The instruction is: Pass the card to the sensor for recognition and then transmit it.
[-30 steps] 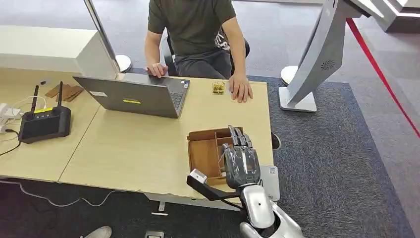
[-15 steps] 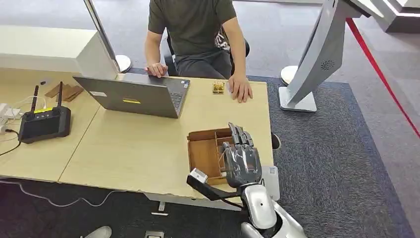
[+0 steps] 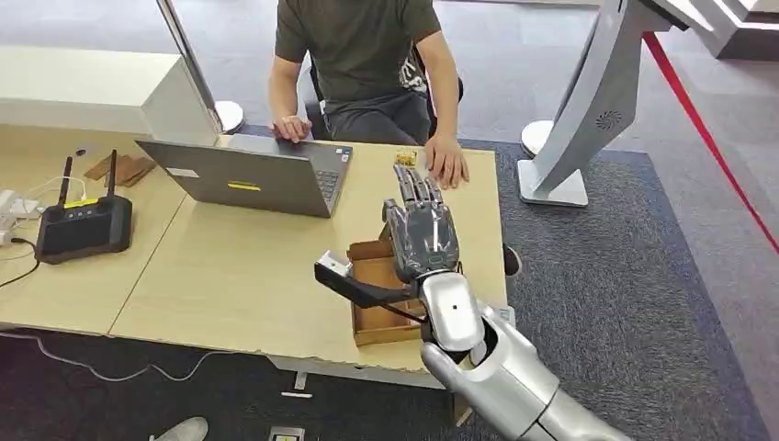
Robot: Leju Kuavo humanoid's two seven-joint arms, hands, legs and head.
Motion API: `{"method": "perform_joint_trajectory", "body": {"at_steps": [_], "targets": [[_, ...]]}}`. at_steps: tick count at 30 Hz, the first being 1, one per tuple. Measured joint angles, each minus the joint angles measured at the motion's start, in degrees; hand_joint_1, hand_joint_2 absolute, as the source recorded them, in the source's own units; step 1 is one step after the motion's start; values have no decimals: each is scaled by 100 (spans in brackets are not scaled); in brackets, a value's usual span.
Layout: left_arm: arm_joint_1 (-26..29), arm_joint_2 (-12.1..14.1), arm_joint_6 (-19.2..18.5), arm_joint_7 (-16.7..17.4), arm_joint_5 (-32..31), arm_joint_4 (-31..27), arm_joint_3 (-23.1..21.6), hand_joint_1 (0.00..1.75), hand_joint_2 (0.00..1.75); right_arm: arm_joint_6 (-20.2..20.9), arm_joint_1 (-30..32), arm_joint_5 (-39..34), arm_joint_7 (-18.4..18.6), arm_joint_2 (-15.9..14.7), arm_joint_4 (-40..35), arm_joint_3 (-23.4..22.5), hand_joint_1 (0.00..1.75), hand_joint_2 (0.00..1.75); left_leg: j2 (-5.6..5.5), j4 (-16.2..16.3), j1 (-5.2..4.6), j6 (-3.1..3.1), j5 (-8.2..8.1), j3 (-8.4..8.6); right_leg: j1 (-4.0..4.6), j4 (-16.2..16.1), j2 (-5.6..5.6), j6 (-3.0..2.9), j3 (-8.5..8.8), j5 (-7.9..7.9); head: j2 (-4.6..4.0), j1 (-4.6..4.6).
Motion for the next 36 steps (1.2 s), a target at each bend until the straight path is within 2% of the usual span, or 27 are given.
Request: {"method": "perform_joint_trajectory", "body": {"at_steps": [12,36], "targets": [[-56,-9,-26,11,-11,0,-103,0,175,0,-245,-51,66,201,572,144,175,175,1,0,-1,0,0,-3,0,-3,0,1,-2,0,0,2],[-71,-20,-35,11,-188,0,-221,0,175,-46,-264,-212,262,199,921,317,175,175,2,0,0,0,0,-3,0,-3,0,0,-4,0,0,2]]}}
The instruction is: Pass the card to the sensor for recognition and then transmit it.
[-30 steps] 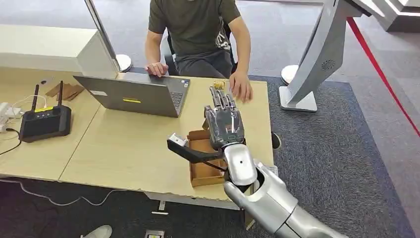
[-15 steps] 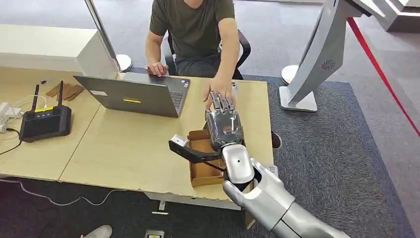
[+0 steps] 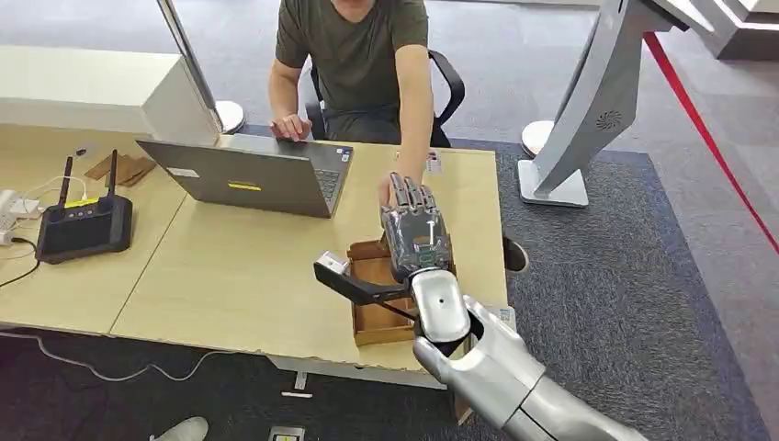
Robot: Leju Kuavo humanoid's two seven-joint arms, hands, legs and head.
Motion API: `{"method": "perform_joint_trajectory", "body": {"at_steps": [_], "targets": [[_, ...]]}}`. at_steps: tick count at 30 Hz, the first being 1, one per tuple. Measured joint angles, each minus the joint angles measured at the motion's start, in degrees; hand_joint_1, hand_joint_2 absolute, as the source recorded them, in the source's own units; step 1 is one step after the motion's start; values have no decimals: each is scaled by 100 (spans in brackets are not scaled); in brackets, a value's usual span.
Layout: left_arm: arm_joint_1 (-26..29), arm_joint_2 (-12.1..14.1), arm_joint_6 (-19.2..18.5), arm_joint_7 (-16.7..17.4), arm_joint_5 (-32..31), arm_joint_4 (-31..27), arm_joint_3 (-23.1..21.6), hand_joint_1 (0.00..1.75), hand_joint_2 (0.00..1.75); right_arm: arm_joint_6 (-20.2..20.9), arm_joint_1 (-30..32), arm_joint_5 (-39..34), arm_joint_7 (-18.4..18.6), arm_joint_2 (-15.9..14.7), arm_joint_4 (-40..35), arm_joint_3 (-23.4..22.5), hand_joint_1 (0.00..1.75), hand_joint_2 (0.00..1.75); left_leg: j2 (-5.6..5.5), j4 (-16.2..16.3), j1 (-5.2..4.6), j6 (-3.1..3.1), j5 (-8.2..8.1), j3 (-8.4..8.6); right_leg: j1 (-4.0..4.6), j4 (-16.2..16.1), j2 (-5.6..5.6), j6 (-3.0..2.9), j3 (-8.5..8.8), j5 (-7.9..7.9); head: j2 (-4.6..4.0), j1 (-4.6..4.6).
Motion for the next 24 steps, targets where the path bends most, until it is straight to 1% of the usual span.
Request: {"method": "perform_joint_trajectory", "body": {"at_steps": [13,14,15,24], "targets": [[-2,-2,2,11,-39,0,-55,0,175,20,4,24,24,-13,20,2,173,175,0,0,0,0,0,0,0,0,0,0,-2,0,0,0],[-2,-2,2,11,-42,0,-55,0,175,22,5,22,24,-13,20,2,115,175,1,0,0,0,0,0,0,0,0,0,-2,0,0,0],[-2,-2,2,11,-48,0,-57,0,175,22,5,22,24,-13,20,2,0,175,1,0,0,0,0,0,0,0,0,0,-2,0,0,0],[-9,-9,15,63,-149,0,-100,0,175,26,22,79,63,-26,20,2,0,175,1,0,0,0,0,-1,0,0,1,0,-4,0,0,0]]}}
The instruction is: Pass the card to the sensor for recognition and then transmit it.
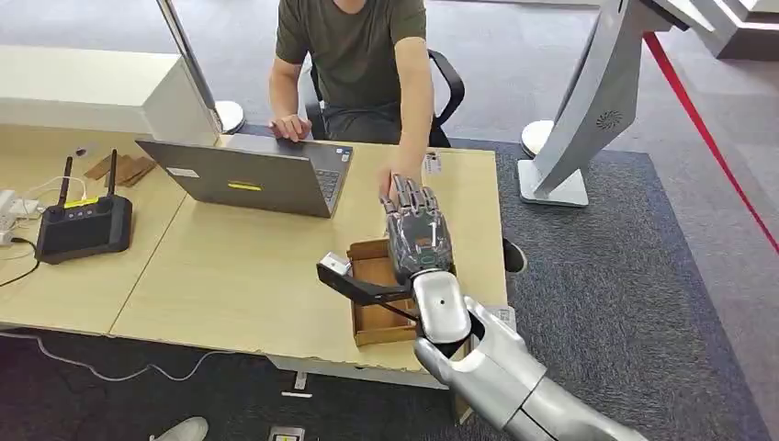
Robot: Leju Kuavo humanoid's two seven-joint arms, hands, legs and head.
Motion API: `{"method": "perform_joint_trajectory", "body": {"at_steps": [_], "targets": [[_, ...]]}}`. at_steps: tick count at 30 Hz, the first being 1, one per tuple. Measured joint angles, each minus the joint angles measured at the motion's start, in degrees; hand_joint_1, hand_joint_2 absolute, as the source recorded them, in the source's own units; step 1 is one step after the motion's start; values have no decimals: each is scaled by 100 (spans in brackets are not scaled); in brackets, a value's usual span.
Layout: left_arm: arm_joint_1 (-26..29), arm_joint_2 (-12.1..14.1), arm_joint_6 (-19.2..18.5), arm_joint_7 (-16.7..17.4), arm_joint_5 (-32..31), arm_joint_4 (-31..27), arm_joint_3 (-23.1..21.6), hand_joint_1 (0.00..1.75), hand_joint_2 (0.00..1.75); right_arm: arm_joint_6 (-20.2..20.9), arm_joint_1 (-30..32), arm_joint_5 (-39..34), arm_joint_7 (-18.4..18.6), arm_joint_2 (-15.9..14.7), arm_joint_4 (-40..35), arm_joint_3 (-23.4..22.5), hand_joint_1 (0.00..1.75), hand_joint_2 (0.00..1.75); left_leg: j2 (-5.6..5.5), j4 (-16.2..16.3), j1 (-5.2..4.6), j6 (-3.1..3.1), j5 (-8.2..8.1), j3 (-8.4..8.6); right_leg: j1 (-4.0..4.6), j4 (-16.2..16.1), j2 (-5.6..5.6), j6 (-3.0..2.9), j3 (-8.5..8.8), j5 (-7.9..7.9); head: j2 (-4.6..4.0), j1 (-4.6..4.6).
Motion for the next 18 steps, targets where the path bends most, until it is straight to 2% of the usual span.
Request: {"method": "perform_joint_trajectory", "body": {"at_steps": [18], "targets": [[-7,-9,0,31,-76,0,-2,0,175,4,17,50,15,-11,0,-2,0,175,0,0,0,0,0,-1,0,0,1,0,-2,0,0,-2]]}}
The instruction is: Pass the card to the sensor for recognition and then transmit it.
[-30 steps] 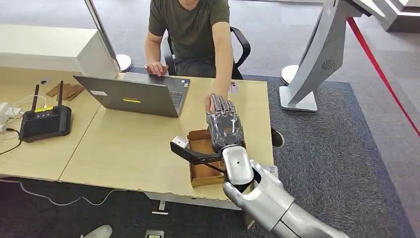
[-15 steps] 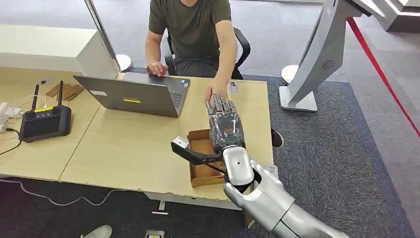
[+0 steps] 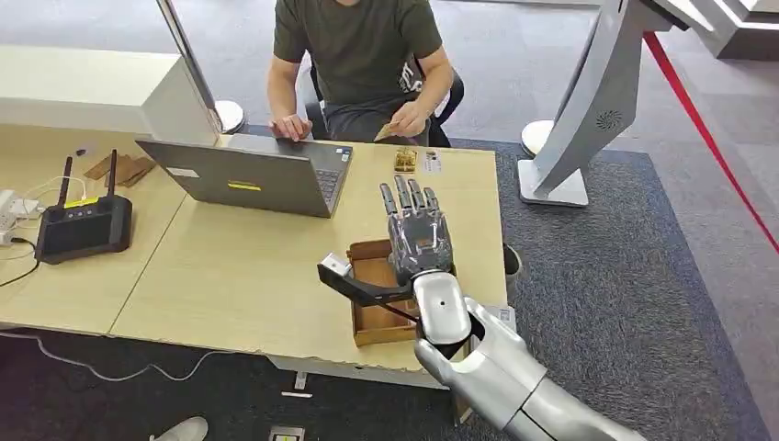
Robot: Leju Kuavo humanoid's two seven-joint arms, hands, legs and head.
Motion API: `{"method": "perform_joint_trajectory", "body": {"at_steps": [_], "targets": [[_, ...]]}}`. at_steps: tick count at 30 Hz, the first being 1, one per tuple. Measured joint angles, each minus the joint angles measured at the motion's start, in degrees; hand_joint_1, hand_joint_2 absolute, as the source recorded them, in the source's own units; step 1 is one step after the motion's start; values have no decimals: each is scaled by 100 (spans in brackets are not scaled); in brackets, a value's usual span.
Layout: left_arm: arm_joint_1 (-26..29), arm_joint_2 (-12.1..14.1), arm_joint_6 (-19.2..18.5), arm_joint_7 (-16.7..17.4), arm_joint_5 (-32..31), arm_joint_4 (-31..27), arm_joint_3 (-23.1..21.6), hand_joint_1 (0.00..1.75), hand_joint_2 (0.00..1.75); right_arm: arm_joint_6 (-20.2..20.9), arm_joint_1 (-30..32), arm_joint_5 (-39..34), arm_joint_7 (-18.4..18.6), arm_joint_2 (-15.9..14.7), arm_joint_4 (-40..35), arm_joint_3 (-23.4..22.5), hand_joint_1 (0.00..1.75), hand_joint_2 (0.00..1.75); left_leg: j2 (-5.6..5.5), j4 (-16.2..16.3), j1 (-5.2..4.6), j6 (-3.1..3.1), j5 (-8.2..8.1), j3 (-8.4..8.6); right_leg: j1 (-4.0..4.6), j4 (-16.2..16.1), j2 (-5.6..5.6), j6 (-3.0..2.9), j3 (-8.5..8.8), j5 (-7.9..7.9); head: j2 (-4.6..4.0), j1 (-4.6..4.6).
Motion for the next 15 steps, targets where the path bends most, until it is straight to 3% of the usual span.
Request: {"method": "perform_joint_trajectory", "body": {"at_steps": [4,7,9,12,13,15], "targets": [[0,-2,0,2,-17,0,0,0,175,-11,8,-26,15,-31,-4,-11,0,175,0,0,0,0,0,0,0,0,0,0,-1,0,0,0],[2,-4,11,20,-24,0,0,0,175,-242,101,-584,-94,-87,-48,-118,0,175,2,1,0,0,0,1,0,-2,0,0,-2,0,0,2],[12,-4,24,56,-39,0,0,0,175,-596,224,-1322,-274,-205,-105,-293,0,175,1,1,-2,0,0,1,0,-3,0,0,-2,0,0,0],[47,-7,88,114,-48,0,0,0,175,-1441,483,-2860,-731,-460,-160,-722,0,175,1,2,-5,2,-1,2,1,-9,-1,2,0,0,0,0],[78,-7,120,116,-46,0,0,0,175,-1820,639,-3633,-1052,-618,-173,-1013,0,175,-1,2,-7,7,-4,1,0,-11,-1,5,5,2,0,0],[137,-7,140,116,-26,0,0,0,175,-2171,901,-4408,-1498,-884,-173,-1461,0,175,-1,2,-12,10,-6,0,0,-15,-1,10,5,4,0,2]]}}
